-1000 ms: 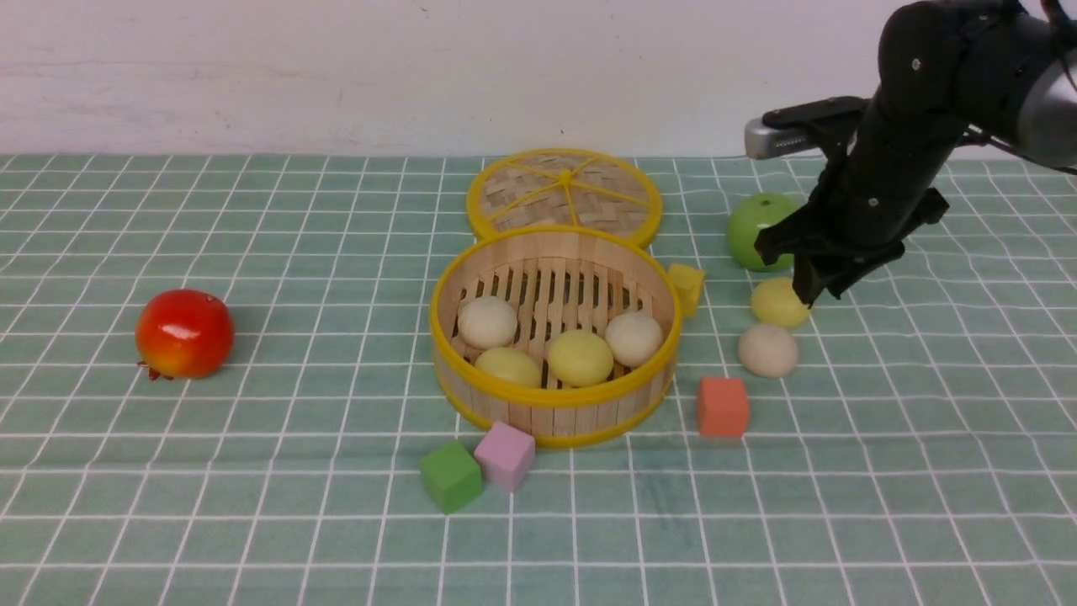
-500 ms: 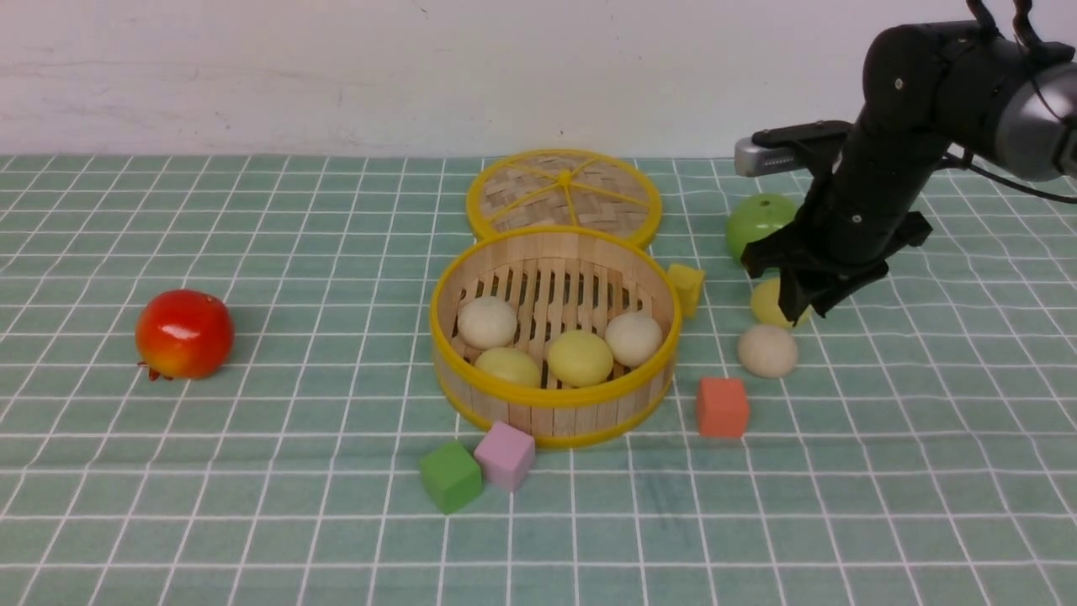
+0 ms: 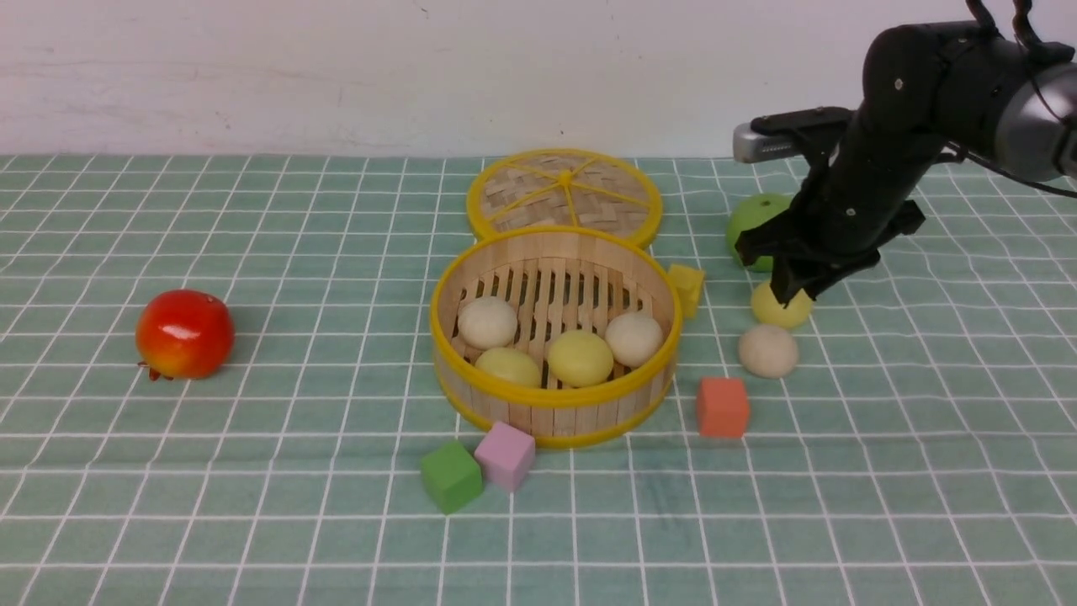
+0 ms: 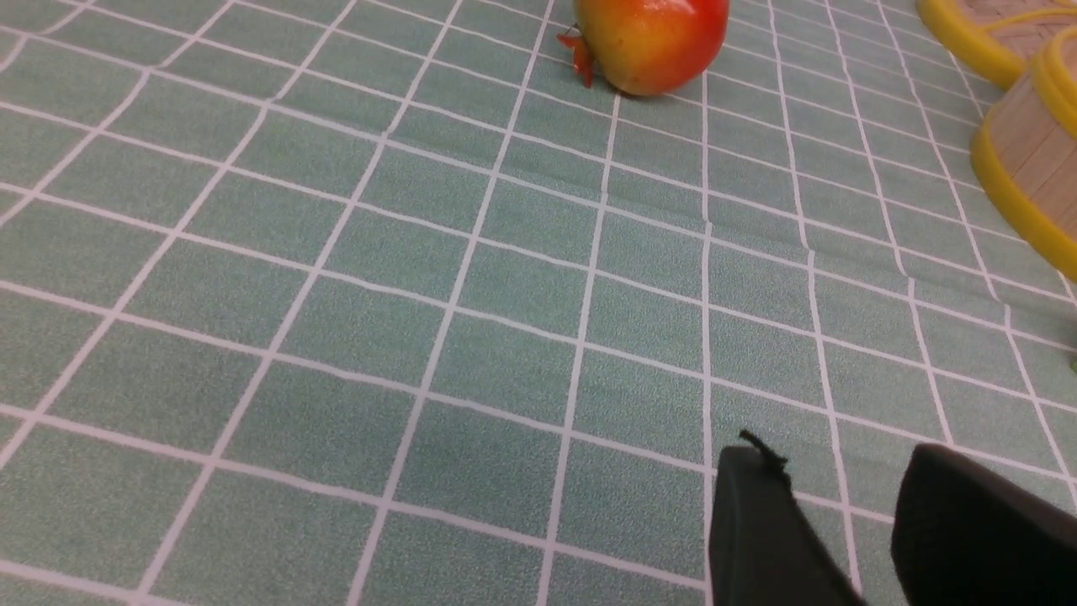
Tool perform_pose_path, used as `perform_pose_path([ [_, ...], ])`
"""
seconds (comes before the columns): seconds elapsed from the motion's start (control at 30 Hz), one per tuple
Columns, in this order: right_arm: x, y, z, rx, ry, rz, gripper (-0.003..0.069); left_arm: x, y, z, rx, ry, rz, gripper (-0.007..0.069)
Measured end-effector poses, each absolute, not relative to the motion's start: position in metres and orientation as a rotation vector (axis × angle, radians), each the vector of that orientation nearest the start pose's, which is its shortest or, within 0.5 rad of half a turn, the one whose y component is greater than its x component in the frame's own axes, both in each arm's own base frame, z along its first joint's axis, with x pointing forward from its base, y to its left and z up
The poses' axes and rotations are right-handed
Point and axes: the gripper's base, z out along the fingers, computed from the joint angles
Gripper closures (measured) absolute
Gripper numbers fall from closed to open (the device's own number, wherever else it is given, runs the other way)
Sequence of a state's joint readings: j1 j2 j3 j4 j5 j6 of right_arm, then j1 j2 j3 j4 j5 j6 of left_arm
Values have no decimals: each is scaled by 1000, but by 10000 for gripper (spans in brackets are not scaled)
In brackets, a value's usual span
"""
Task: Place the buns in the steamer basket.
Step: Use the right arm to grab a steamed stuffed bun
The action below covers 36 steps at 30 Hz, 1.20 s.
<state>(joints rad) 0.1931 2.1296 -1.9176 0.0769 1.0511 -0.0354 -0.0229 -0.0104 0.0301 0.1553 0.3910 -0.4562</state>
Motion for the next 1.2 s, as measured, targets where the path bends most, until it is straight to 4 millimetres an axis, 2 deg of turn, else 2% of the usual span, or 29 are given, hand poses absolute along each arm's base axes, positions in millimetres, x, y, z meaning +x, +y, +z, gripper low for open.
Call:
perform_pose_path([
  [0.1, 462, 97, 244, -274, 2733, 156, 421, 52, 4, 169, -313, 1867, -173, 386],
  [0.2, 465, 101, 227, -256, 2770, 206, 421, 52, 4, 169, -313, 1867, -173, 386],
  [0.4, 470, 102, 203, -257, 2816, 199, 421, 52, 4, 169, -313, 1867, -173, 386],
  [0.8, 473, 101, 192, -263, 2830, 179, 426, 52, 4, 169, -313, 1867, -173, 386],
  [0.9, 473, 101, 190, -265, 2833, 176, 477, 52, 4, 169, -313, 1867, -173, 386],
  [1.07, 473, 101, 190, -265, 2833, 176, 636, 52, 4, 169, -313, 1867, -173, 386],
  [1.2, 473, 101, 192, -266, 2832, 176, 656, 52, 4, 169, -313, 1867, -173, 386],
])
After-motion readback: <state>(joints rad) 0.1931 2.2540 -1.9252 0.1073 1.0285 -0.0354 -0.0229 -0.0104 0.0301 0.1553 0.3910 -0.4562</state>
